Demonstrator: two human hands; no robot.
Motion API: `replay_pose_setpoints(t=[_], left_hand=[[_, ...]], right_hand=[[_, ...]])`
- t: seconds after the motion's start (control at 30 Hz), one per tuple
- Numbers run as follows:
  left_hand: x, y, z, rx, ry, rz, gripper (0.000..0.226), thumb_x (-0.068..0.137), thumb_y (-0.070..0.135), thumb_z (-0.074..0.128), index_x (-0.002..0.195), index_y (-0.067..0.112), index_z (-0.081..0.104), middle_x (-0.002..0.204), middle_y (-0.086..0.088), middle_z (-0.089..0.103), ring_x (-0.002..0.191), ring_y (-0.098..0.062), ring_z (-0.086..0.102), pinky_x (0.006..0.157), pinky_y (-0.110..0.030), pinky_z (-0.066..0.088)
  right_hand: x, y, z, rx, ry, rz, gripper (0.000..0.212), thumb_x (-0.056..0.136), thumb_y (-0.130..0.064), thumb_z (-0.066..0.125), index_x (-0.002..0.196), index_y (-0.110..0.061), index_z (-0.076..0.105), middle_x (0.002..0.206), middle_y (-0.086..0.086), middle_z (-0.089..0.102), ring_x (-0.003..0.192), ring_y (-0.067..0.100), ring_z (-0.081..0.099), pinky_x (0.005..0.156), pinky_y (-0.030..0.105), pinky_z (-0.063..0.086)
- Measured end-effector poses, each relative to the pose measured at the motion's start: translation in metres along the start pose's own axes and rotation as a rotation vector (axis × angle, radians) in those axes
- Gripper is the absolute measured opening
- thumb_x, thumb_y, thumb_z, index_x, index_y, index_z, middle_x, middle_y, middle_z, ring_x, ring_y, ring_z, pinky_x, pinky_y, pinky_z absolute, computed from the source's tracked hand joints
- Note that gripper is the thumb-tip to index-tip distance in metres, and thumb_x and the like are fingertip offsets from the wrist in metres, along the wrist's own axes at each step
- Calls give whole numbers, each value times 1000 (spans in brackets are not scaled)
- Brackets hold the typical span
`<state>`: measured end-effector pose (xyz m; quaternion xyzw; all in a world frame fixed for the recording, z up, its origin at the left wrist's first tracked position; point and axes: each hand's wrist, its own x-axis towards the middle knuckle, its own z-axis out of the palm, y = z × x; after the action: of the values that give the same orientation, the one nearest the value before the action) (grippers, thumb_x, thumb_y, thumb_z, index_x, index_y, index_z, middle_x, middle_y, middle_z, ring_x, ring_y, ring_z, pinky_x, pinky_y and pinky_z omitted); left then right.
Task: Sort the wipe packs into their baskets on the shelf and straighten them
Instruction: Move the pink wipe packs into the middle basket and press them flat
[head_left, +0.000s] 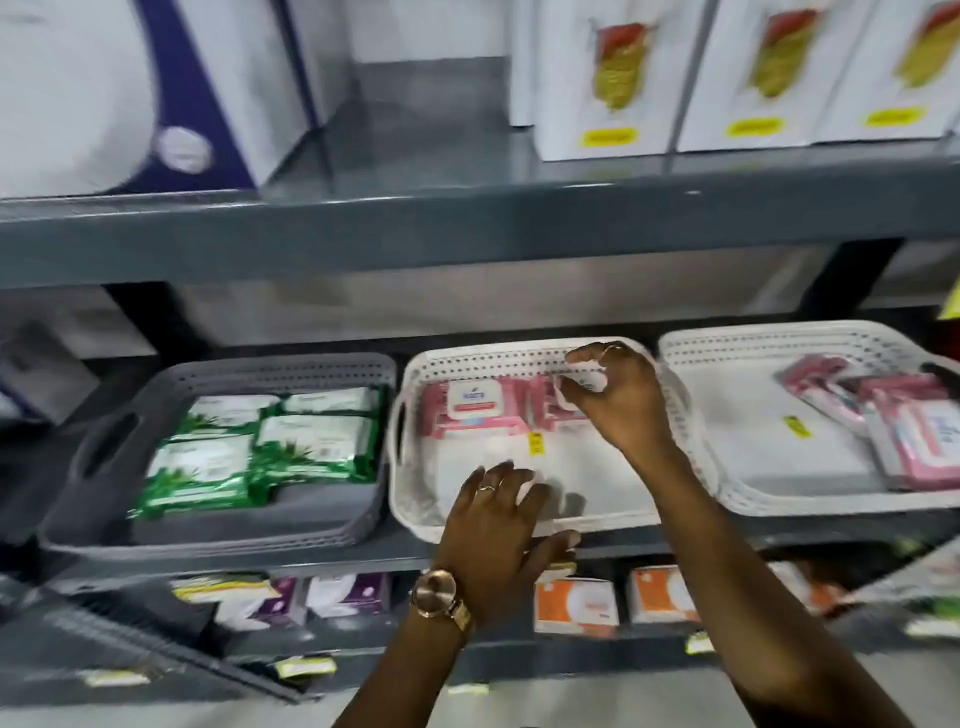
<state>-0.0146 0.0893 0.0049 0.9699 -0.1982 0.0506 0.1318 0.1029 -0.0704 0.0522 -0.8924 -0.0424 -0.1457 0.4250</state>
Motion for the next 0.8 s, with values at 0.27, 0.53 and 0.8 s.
replay_pose_setpoints(t=[0.27, 0.53, 0.8], left_hand=[[51, 63, 33, 52, -184, 37, 57, 89, 66, 28, 132, 29, 38, 127, 1, 58, 111, -24, 54, 86, -36, 46], [72, 91, 45, 50, -120, 54, 48, 90, 64, 23, 129, 41, 38, 123, 8, 63, 106, -21, 61, 76, -35, 48], [69, 90, 44, 72, -61, 80, 28, 95, 42, 36, 117, 33, 49, 108, 4, 70, 90, -26, 67, 65, -37, 51]], right_hand=[[4, 110, -138, -68, 208, 227, 29, 75, -25, 76, 102, -16, 70, 105, 9, 73, 101, 28, 65, 91, 32, 50], [17, 189, -220, -143, 189, 568, 25, 61, -25, 87, 72, -20, 65, 100, 14, 72, 95, 24, 68, 74, 29, 52], [7, 216, -219, -447, 29, 751, 83, 55, -28, 88, 124, -3, 49, 129, 20, 58, 117, 39, 57, 98, 47, 49]])
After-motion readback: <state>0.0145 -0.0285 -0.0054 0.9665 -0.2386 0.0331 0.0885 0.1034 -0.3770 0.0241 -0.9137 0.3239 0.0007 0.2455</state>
